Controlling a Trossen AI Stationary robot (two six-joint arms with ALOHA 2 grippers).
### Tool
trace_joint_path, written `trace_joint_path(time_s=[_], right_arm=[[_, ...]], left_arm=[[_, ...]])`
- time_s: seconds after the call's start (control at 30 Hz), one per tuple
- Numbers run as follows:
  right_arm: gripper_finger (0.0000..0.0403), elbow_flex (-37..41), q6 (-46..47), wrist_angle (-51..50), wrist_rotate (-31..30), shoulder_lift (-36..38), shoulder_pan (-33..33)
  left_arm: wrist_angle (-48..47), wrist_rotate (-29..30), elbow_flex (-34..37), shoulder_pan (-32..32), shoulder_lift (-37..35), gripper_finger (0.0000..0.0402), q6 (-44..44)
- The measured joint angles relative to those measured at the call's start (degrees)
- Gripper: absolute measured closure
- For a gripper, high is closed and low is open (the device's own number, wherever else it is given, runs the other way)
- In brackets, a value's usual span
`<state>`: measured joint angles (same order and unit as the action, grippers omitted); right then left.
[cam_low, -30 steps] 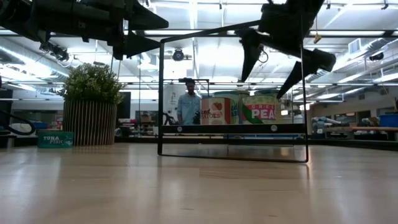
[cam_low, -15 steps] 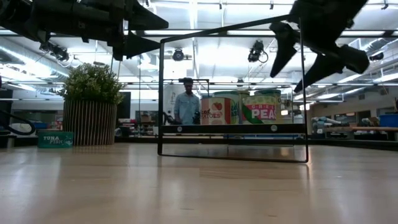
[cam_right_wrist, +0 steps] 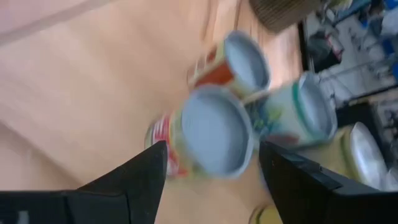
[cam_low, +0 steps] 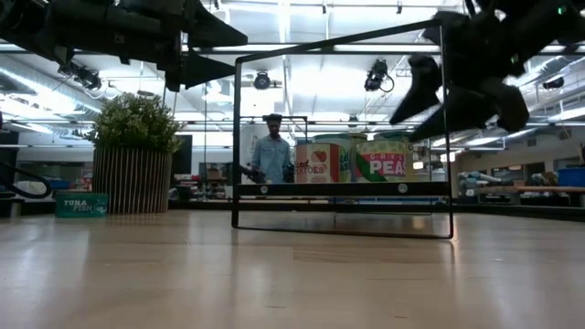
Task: Pick and place cans onto a shelf
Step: Put the canned green peas on the shelf
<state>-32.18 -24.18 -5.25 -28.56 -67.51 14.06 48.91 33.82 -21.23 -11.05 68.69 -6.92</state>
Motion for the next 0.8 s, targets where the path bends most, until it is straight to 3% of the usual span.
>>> trace_joint_path(time_s=[0.27,0.47,0.8], right_arm=[[0.0165,2.6,5.1,0.9,0.1,0.1,-2.4],[0.0186,2.6,10.3,0.5,8.0,0.1,-6.4],[0.0214,2.6,12.2,0.6,16.1,0.1,-9.1]], left_arm=[[-0.4,0.0,0.0,0.0,0.0,0.0014,0.0],[-0.4,0.0,0.0,0.0,0.0,0.0014,0.0],[-0.3,0.0,0.0,0.0,0.0,0.0014,0.0]])
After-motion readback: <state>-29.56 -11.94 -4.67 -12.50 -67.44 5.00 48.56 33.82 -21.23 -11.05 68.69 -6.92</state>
